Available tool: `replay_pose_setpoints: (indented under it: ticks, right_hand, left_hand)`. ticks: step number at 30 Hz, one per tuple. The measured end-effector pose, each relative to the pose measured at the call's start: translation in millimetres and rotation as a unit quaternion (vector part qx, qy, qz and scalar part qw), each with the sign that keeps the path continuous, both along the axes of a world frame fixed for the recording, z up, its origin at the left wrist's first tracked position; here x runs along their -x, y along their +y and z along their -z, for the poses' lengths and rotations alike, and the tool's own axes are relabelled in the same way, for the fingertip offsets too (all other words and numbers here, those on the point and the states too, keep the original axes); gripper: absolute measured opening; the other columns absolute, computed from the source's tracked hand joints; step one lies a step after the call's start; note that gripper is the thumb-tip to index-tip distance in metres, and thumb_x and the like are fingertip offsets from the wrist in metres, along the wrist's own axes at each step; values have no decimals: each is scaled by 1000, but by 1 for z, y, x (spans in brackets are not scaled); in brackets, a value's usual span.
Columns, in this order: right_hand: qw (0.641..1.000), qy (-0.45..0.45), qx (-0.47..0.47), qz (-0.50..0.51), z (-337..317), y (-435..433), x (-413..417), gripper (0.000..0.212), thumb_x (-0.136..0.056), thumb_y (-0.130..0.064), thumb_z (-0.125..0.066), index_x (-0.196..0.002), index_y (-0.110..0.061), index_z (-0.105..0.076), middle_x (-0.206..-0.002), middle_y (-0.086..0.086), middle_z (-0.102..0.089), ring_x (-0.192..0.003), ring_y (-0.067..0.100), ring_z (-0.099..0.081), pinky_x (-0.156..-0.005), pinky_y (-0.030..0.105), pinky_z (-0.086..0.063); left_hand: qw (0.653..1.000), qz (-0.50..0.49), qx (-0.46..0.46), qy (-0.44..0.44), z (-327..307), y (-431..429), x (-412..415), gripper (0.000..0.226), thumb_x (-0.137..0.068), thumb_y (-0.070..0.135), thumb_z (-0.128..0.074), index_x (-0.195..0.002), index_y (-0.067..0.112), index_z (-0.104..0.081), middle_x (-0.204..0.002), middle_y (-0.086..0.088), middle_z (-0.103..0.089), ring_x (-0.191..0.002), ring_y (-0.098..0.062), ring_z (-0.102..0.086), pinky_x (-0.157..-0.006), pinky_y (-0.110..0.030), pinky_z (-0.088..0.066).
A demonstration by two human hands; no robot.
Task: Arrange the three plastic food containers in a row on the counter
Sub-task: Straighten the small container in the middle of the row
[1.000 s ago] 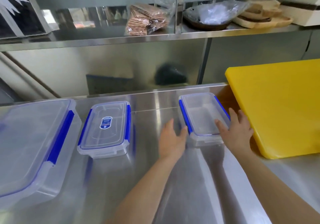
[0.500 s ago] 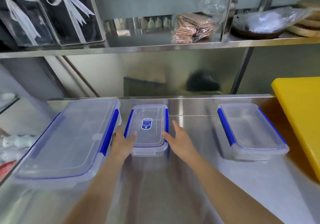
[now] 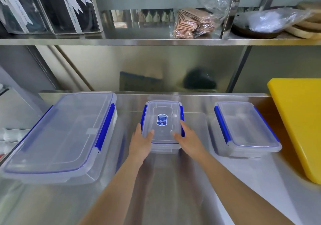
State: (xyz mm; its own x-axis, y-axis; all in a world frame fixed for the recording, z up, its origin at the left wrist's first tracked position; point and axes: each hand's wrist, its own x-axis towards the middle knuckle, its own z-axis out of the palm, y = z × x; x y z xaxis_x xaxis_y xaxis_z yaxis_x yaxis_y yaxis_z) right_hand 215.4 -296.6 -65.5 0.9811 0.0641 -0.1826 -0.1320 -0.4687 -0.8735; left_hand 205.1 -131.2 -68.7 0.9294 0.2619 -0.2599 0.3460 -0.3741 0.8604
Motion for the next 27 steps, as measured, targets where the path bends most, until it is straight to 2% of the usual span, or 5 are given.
replay_pose_setpoints:
  ticks: [11, 17, 20, 23, 27]
  right_hand:
    - [998, 6, 68, 7, 3, -5, 2, 62, -90, -46, -47, -144, -28, -24, -138, 4, -43, -120, 22, -51, -97, 38, -45]
    - [971, -162, 165, 61, -33, 23, 14, 46, -92, -33, -50, -133, -14, -41, -129, 6, -53, -114, 23, -53, -96, 37, -48]
    - [986, -137, 98, 12, -47, 65, 19, 36, -94, -29, -47, -126, -13, -47, -102, 2, -58, -92, 20, -58, -82, 34, -51]
    - [998, -26, -19, -59, -54, 116, 27, 41, -92, -33, -50, -127, -13, -46, -83, -2, -55, -82, 24, -59, -78, 39, -54]
    - [984, 85, -102, -117, -53, 178, 38, 57, -88, -44, -52, -136, -19, -34, -117, 4, -58, -90, 23, -65, -56, 28, -56]
  left_hand:
    - [998, -1, -65, 0, -9, -5, 5, 67, -89, 50, -50, -144, 20, -27, -142, -7, -46, -125, -26, -52, -101, -47, -48]
    - [981, -63, -126, -133, -67, 42, 25, 39, -93, 31, -52, -127, 14, -54, -130, -6, -60, -119, -23, -56, -94, -30, -41]
    - [956, -122, -196, -183, -91, 100, 31, 30, -93, 25, -50, -116, 9, -60, -119, -9, -66, -112, -28, -58, -94, -36, -42]
    - [924, -176, -321, -112, -97, 169, 37, 41, -92, 31, -51, -124, 7, -55, -128, -19, -58, -121, -38, -49, -103, -47, -34]
    - [929, -222, -290, 59, -87, 240, 60, 67, -87, 45, -56, -141, 10, -36, -144, -29, -34, -134, -45, -29, -111, -54, -22]
